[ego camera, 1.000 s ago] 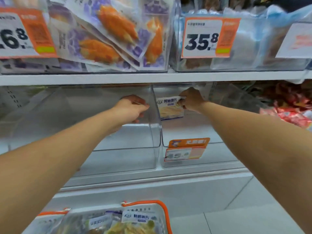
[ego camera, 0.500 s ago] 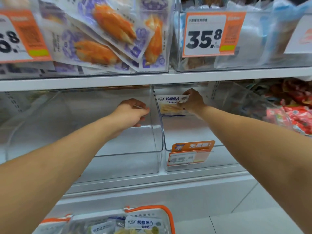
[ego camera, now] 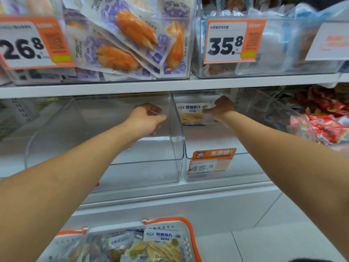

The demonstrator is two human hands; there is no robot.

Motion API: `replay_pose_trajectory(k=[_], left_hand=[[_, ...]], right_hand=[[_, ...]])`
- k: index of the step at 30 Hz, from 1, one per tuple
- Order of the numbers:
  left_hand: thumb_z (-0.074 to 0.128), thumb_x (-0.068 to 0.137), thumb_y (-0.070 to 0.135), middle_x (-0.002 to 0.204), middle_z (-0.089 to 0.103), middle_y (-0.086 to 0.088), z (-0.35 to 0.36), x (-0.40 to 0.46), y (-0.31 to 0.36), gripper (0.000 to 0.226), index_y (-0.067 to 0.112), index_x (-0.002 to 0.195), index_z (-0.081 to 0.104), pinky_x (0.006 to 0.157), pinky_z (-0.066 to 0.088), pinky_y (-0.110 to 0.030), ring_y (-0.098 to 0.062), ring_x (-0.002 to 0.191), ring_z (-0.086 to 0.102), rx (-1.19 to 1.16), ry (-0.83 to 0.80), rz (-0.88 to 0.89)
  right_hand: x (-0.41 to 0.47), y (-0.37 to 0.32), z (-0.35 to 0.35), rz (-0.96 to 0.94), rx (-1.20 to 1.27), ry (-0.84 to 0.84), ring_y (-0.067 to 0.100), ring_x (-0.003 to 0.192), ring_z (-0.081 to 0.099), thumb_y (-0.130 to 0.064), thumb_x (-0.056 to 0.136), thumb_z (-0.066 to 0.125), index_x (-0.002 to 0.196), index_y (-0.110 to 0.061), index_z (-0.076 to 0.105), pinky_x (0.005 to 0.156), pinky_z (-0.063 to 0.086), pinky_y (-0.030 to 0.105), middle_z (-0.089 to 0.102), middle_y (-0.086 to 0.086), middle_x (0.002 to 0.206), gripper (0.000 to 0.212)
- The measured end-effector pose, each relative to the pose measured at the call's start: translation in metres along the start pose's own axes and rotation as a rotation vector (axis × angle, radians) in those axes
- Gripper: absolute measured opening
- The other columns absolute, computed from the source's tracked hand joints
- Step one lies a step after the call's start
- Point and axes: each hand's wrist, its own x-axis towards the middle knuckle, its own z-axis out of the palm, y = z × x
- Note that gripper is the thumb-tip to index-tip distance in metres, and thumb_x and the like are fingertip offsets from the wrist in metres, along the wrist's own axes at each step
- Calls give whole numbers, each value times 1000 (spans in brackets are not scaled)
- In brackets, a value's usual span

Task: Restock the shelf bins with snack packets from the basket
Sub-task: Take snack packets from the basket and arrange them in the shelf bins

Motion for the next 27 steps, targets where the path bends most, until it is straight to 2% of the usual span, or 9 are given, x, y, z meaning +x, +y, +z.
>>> replay_pose_trajectory(k=[3, 7, 10, 12, 14, 17, 20, 22, 27], left_hand=[[65, 94, 22, 90, 66, -9, -12, -29, -3, 17, 12, 108, 64, 56, 48, -19, -15, 68, 60, 29, 66, 155], [67, 91, 20, 71, 59, 4, -38, -106, -39, 4, 17, 93, 68, 57, 41, -18, -9, 58, 47, 139, 107, 449], [70, 90, 26, 75, 63, 5, -49, -166, -108, 7, 20, 94, 68, 61, 44, -21, -6, 59, 51, 288, -73, 309], [72, 88, 32, 78, 64, 8, -56, -203, -166, 12, 25, 96, 65, 64, 47, -24, -5, 64, 59, 414, -280, 113], [71, 88, 31, 81, 63, 8, -68, -230, -216, 16, 25, 99, 62, 68, 49, -31, -12, 73, 62, 540, -438, -56], [69, 89, 27, 99, 63, -2, -84, -247, -245, 27, 16, 111, 60, 82, 49, -33, -19, 89, 60, 696, -501, -145], [72, 88, 26, 102, 66, 0, -87, -248, -243, 29, 16, 112, 62, 84, 48, -29, -17, 93, 62, 590, -431, -153], [74, 87, 29, 99, 66, 5, -84, -249, -238, 29, 20, 112, 64, 83, 48, -25, -11, 92, 63, 513, -435, -153], [73, 85, 41, 106, 63, 11, -76, -245, -218, 37, 26, 117, 61, 88, 50, -30, -12, 100, 63, 362, -383, -179]], right_hand=[[-63, -15, -38, -205, -66, 104, 26, 93, 66, -45, 85, 73, 92, -7, 69, 75, 48, 29, 70, 9, 96, 39], [-190, -44, -59, -542, 26, 196, 6, 57, 49, -37, 85, 70, 67, -12, 62, 57, 37, 25, 56, -4, 59, 31], [-271, -58, -11, -772, -181, -337, 8, 54, 54, -39, 87, 72, 72, -17, 65, 58, 41, 23, 61, -3, 62, 28], [-312, -41, 54, -700, -436, -782, 11, 68, 65, -49, 86, 71, 92, -15, 69, 69, 52, 29, 71, 2, 80, 34], [-346, -10, 114, -562, -718, -997, 24, 90, 64, -58, 84, 70, 112, -7, 65, 80, 51, 33, 70, 10, 105, 58], [-375, 29, 158, -381, -807, -974, 30, 113, 57, -58, 73, 80, 137, -6, 45, 90, 49, 37, 51, 16, 137, 90], [-390, 42, 164, -297, -727, -942, 36, 118, 56, -47, 64, 90, 147, -10, 23, 91, 50, 40, 22, 21, 152, 113], [-393, 44, 162, -321, -742, -962, 35, 109, 60, -35, 70, 88, 144, -11, 28, 83, 51, 36, 24, 21, 150, 98], [-353, 14, 126, -219, -522, -913, 27, 86, 65, -7, 79, 71, 121, -10, 61, 70, 56, 33, 64, 14, 113, 44]])
